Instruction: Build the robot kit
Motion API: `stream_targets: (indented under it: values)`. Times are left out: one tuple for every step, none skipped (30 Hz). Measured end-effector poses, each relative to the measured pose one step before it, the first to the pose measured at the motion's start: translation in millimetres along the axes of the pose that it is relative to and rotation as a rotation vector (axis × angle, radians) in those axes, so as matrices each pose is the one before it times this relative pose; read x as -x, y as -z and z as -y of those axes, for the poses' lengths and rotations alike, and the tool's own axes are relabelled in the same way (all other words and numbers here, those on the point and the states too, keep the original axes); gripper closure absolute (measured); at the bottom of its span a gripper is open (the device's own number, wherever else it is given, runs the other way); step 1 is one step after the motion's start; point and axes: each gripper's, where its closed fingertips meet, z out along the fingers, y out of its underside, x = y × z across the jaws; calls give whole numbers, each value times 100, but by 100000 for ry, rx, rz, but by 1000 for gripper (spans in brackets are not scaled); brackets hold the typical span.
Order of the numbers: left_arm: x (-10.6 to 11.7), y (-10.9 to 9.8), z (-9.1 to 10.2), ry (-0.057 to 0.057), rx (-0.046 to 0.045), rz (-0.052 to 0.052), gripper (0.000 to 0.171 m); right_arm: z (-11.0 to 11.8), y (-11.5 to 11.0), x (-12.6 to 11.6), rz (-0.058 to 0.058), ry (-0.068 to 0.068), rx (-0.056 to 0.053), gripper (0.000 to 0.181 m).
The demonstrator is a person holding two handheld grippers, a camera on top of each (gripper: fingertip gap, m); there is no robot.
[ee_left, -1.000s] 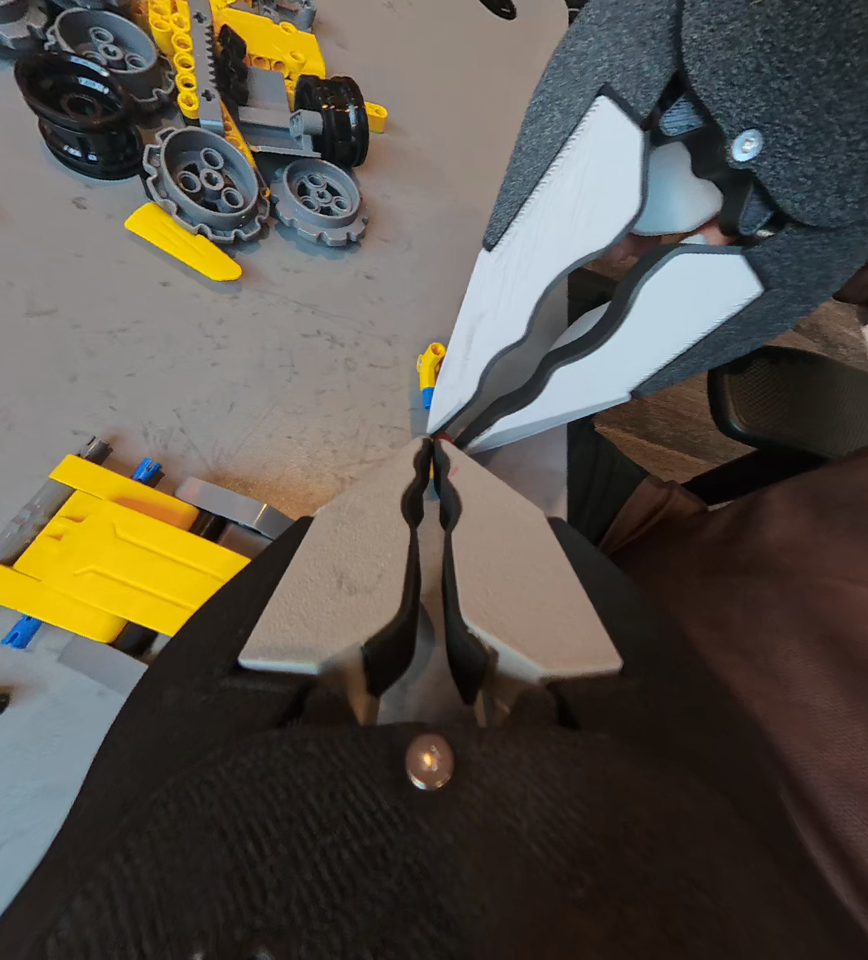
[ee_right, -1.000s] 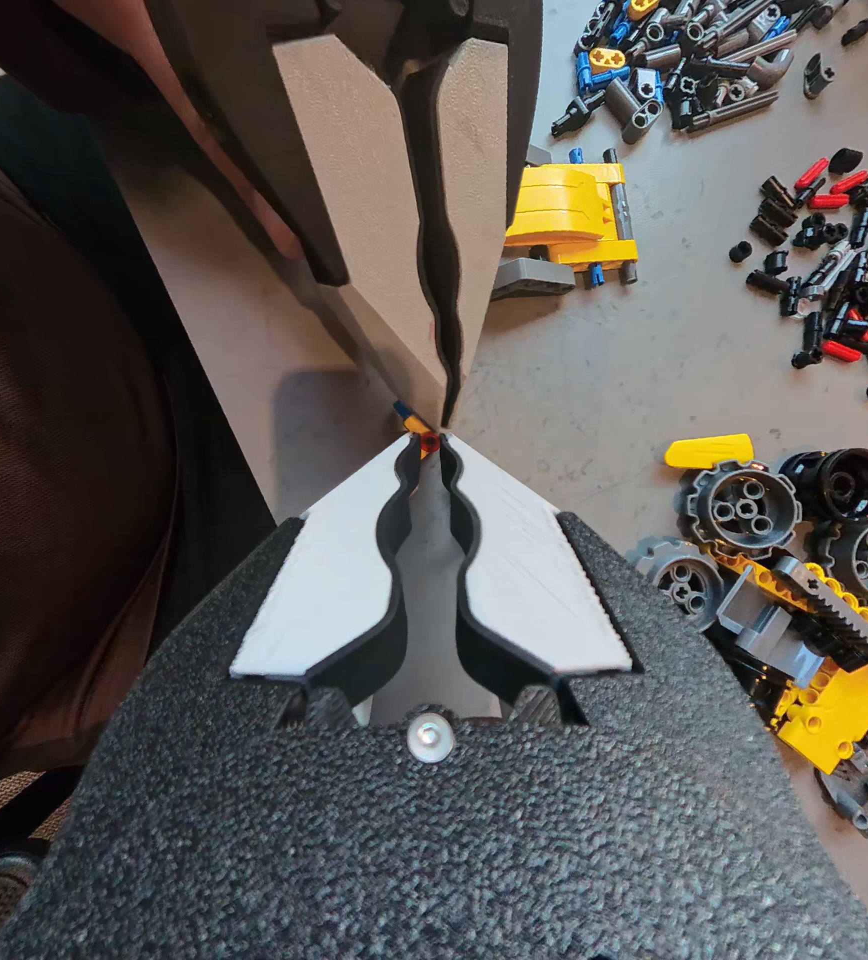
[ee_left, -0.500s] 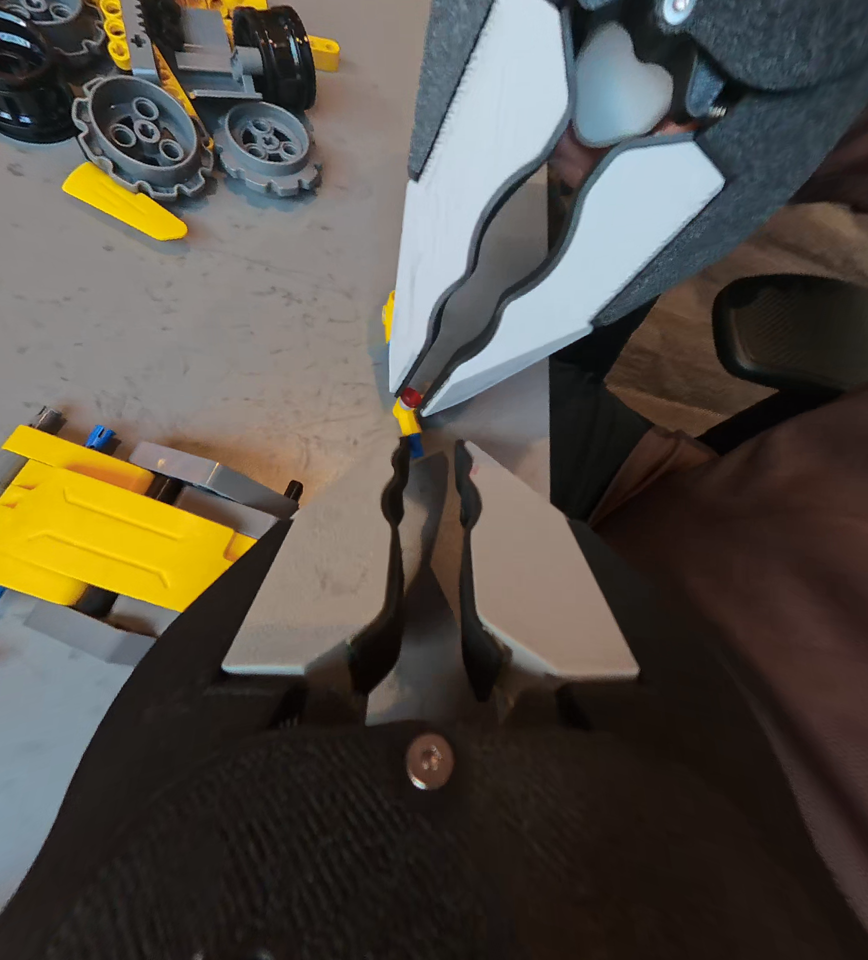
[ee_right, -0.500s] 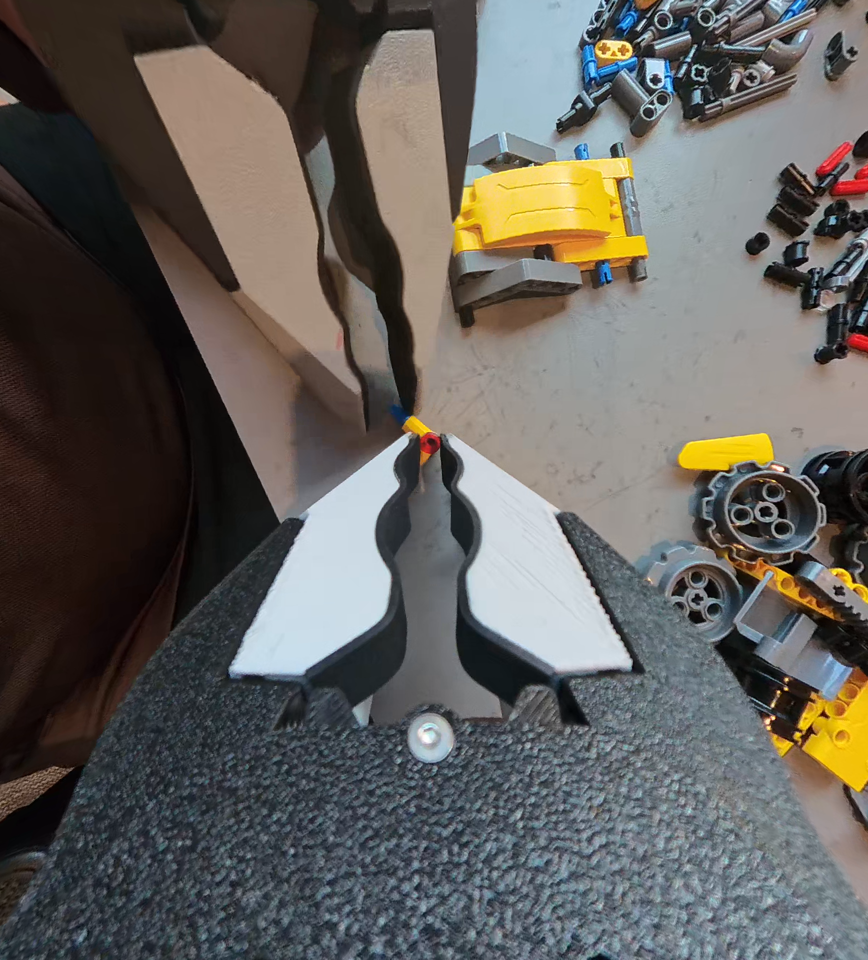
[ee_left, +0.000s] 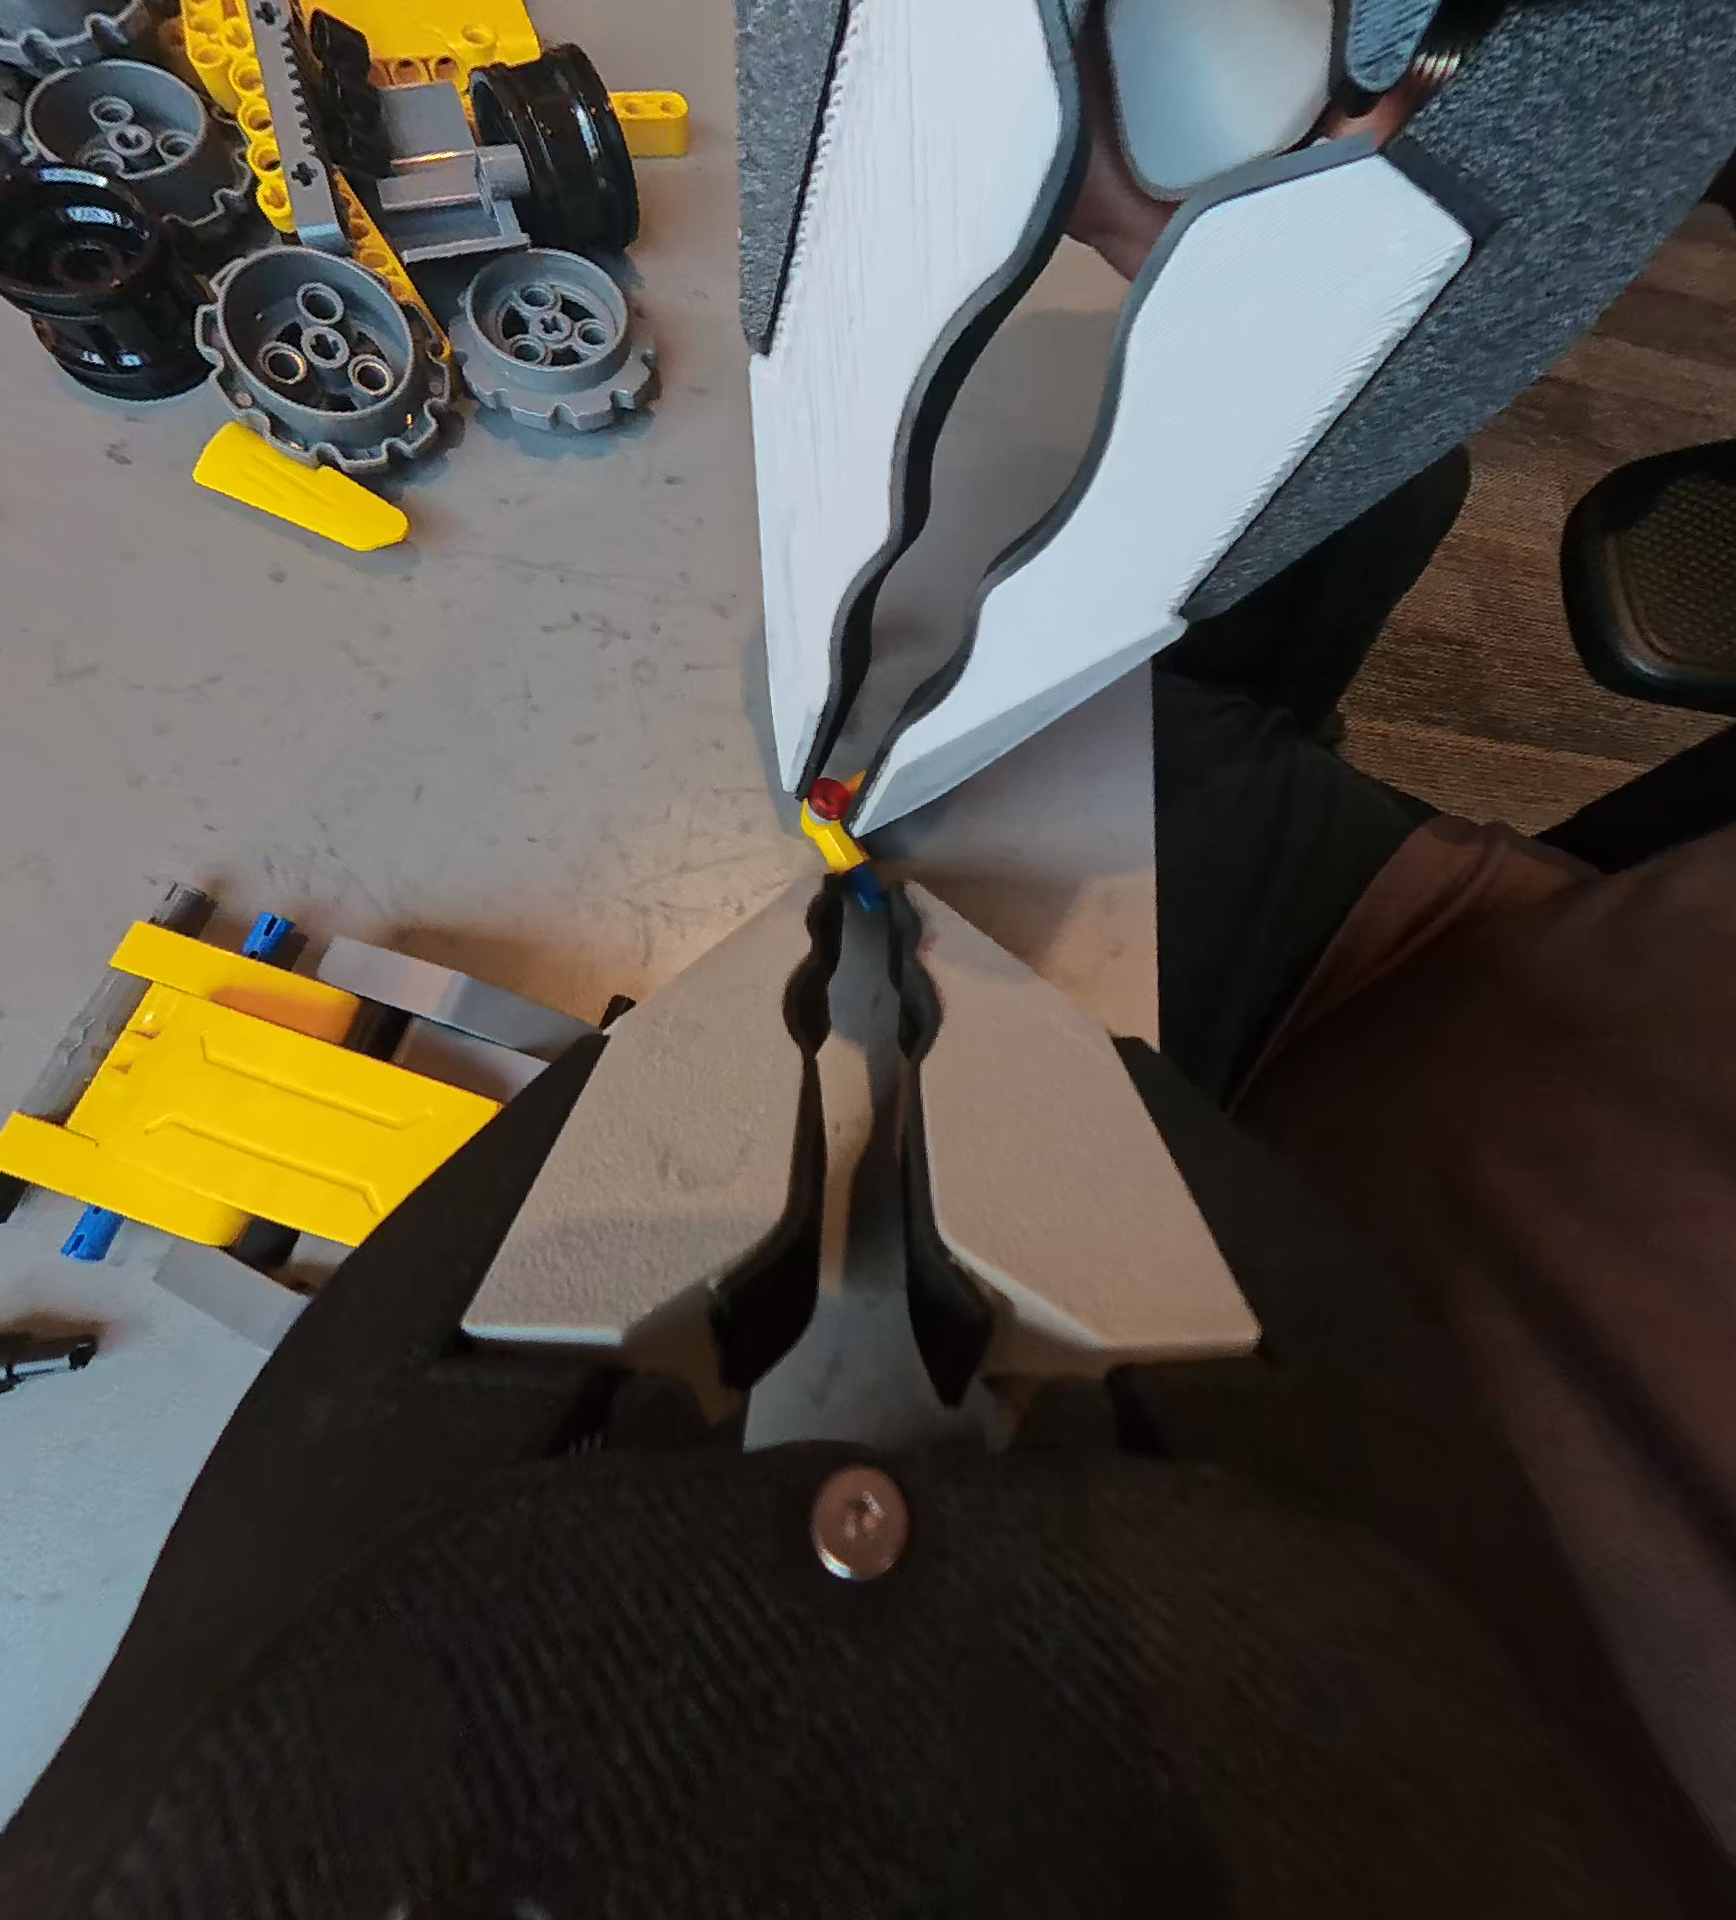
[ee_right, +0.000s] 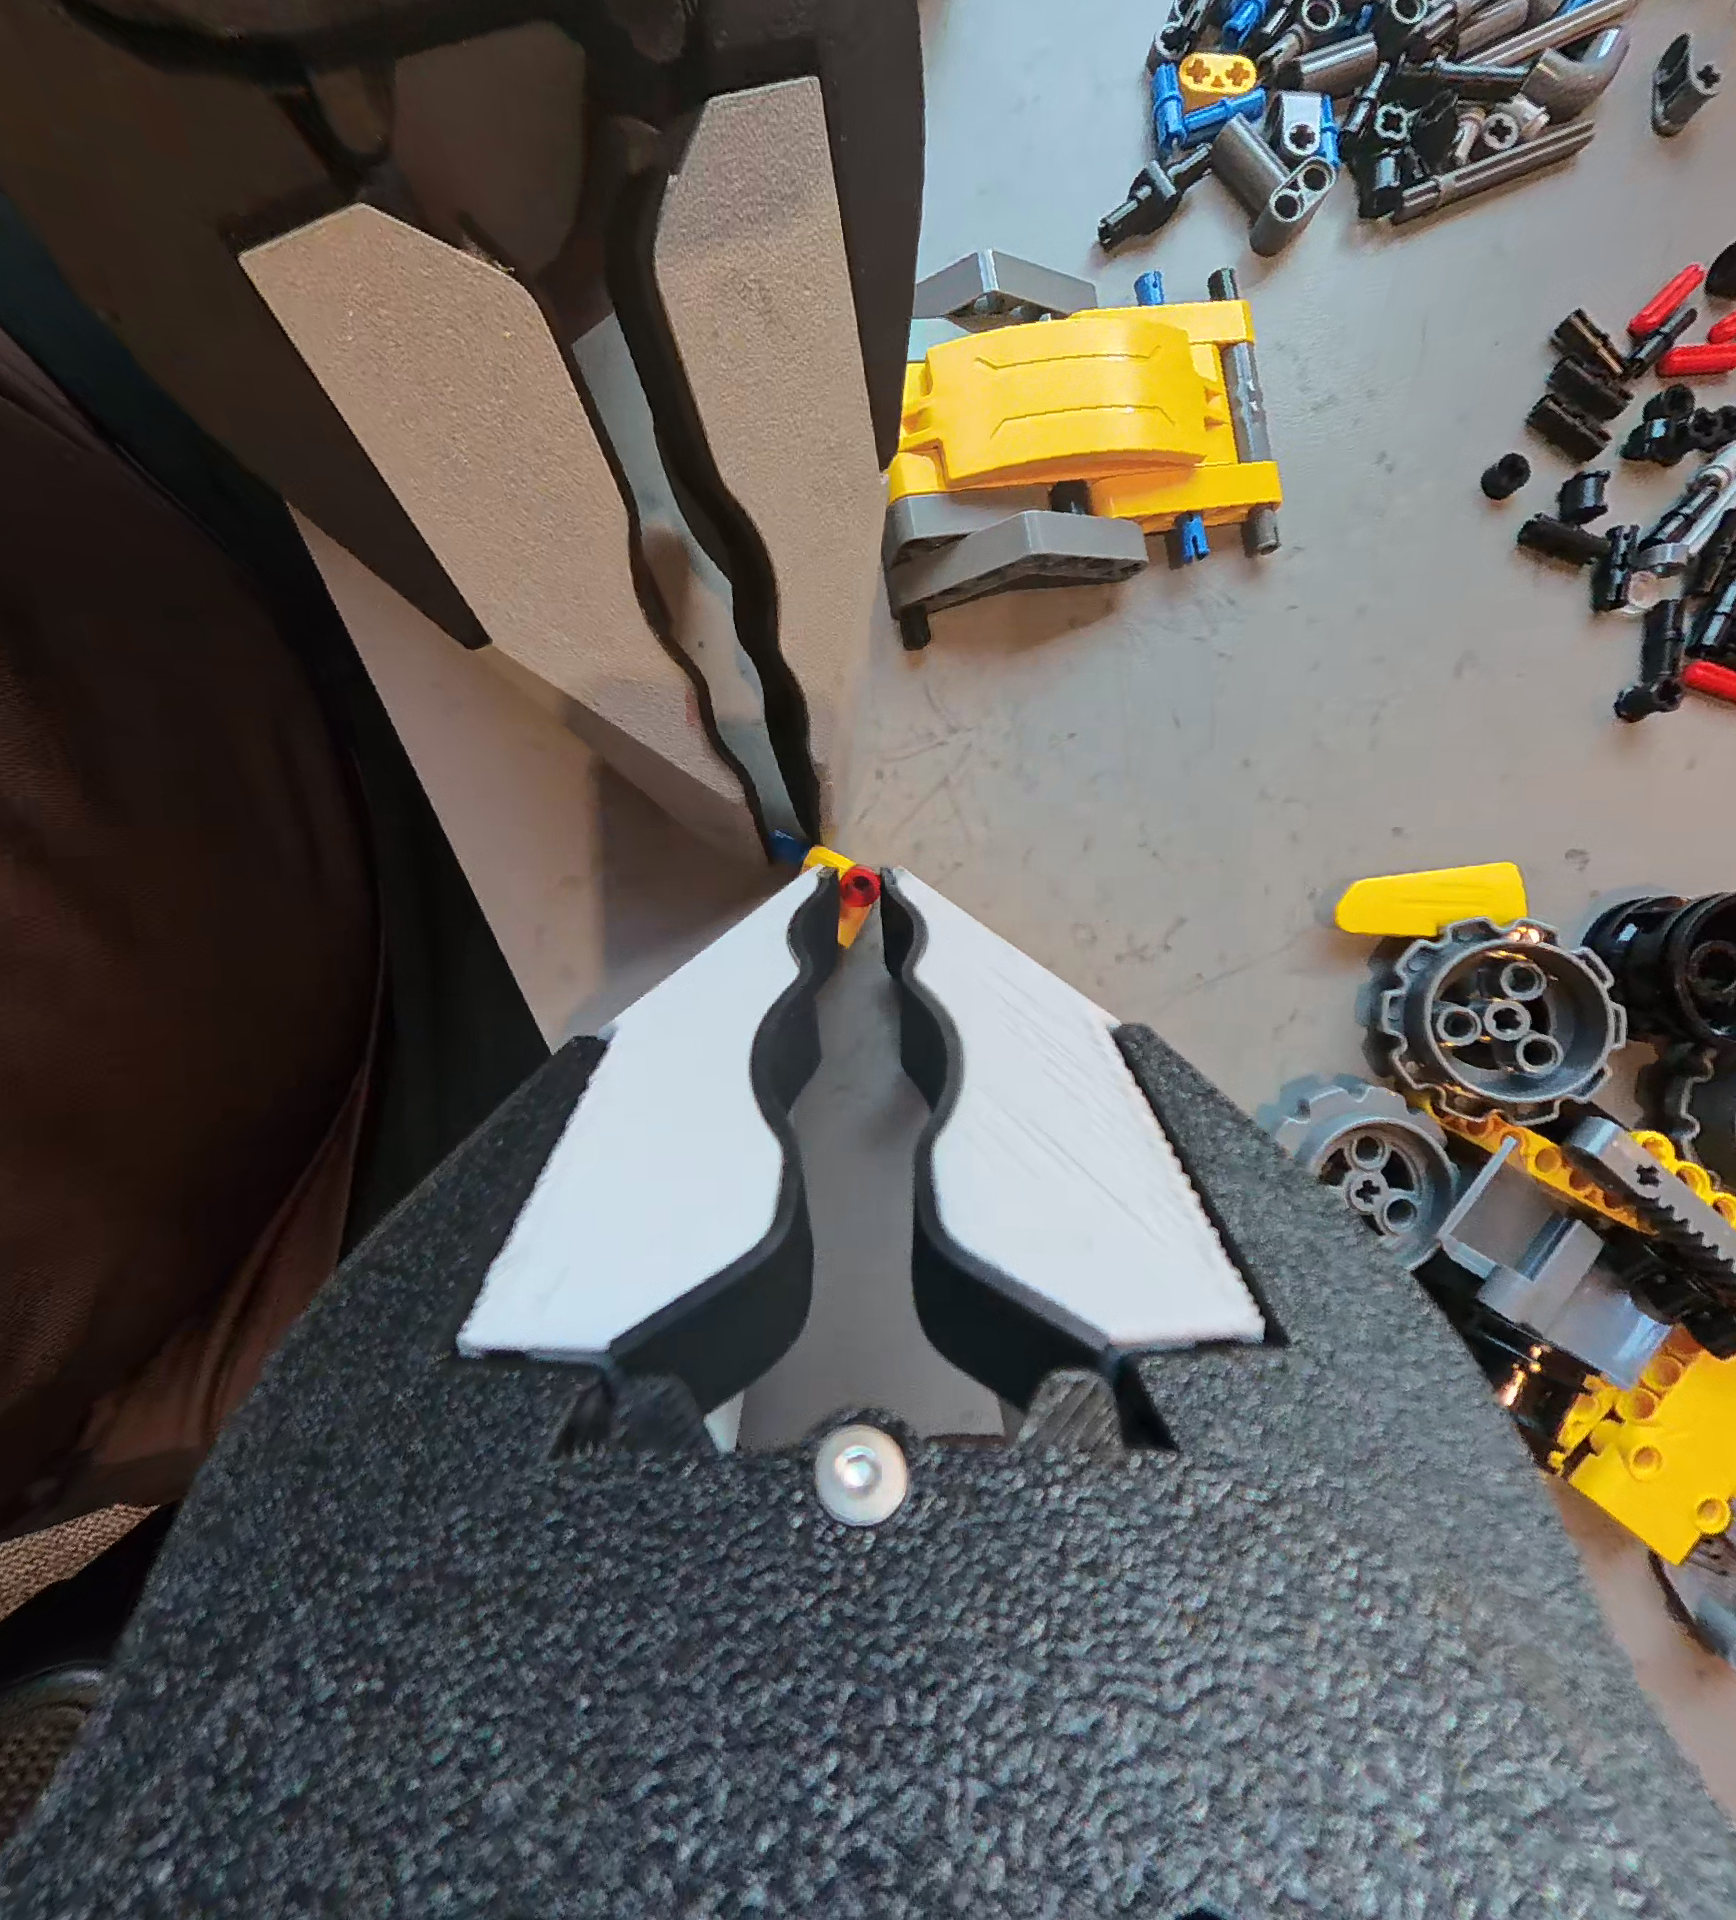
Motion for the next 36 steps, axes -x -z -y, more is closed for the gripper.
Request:
stream_targets:
  values:
    - [0,-17,5,-56,-16,-81,167,-23,-17,-16,69,162,333,174]
    - [-1,4,1,77,-1,-123,167,-2,-2,1,233,-95,99,174]
    - [-2,4,0,133,7,-105,167,25,9,9,270,-322,-126,174]
    - [13,-5,-2,138,1,-74,167,13,5,-3,162,-244,-147,174]
    - [-4,5,-1,105,-7,-66,168,-16,23,-2,4,-16,-23,174]
    - [6,-10,1,71,-3,-61,168,2,24,-18,-156,40,-62,174]
    - [1,6,-4,46,12,-60,168,26,26,-23,-149,-59,-301,174]
    - [-30,-11,-14,-59,137,-206,169,27,25,-52,-217,-214,-352,174]
    - [-30,-17,-4,-139,7,-111,170,22,26,-42,-77,-201,-244,174]
    - [0,2,-5,-83,7,25,170,12,19,-23,-12,-186,-163,174]
    - [-23,-4,0,-72,18,-110,170,5,35,2,-1,-97,-93,174]
    - [-12,9,1,-46,16,-35,170,-1,27,-7,-196,90,-52,174]
    - [-3,0,1,-7,-4,-27,170,-27,45,-4,-273,115,-54,173]
    - [-12,1,-3,-24,-6,-33,170,-43,71,56,24,-99,-142,172]
    - [-8,-5,1,-77,11,-5,170,-30,81,132,547,-365,-423,171]
    - [2,0,1,4,-7,14,170,-11,61,82,314,-555,-629,171]
    - [5,3,3,113,-13,-63,170,-47,36,-22,-324,-328,-531,172]
    - [4,-5,-1,142,-10,-135,170,-70,-4,-40,-467,-110,-249,174]
    - [-4,4,2,116,-6,-126,170,-68,-27,-4,-112,-218,63,174]
    - [-8,-1,3,57,5,-91,170,-40,-21,65,183,-146,40,173]
    - [1,-2,4,52,-3,-34,170,40,45,45,-210,135,-323,172]
    - [3,0,-1,3,7,25,170,94,101,3,-514,181,-603,173]
    - [5,3,-7,-108,1,115,170,85,133,-10,-375,-29,-641,173]
    - [-7,-1,4,-183,4,186,170,80,128,11,-132,-182,-740,173]
    - [7,-11,4,-162,2,152,170,22,100,21,83,-307,-506,173]
    - [-7,3,-7,-103,-2,32,170,-57,85,52,194,-191,-112,172]
    - [-21,6,9,-74,-37,-109,169,-100,103,29,-33,30,-39,172]
    - [-2,14,10,36,-129,30,168,-157,138,-47,-405,-272,-215,172]
    - [30,21,4,134,-106,219,166,-240,183,-98,-377,-1006,-152,171]
    - [27,23,-1,154,-72,203,166,-309,264,-147,-439,-1374,-254,171]
    - [-3,14,-13,73,-71,157,165,-344,288,-225,-790,-1548,-450,171]
    - [38,16,16,-41,-135,445,164,-410,267,-243,-668,-1881,-164,171]
    - [13,-10,15,-315,-81,420,162,-483,194,-168,-159,-1858,340,171]
    - [-48,-20,19,-282,-24,52,161,-467,128,-104,-273,-1124,471,171]
    - [-78,-54,61,70,-71,-233,159,-383,55,-53,-350,-432,308,171]
    - [-70,-71,66,169,-69,-245,158,-265,-36,93,266,-316,300,172]
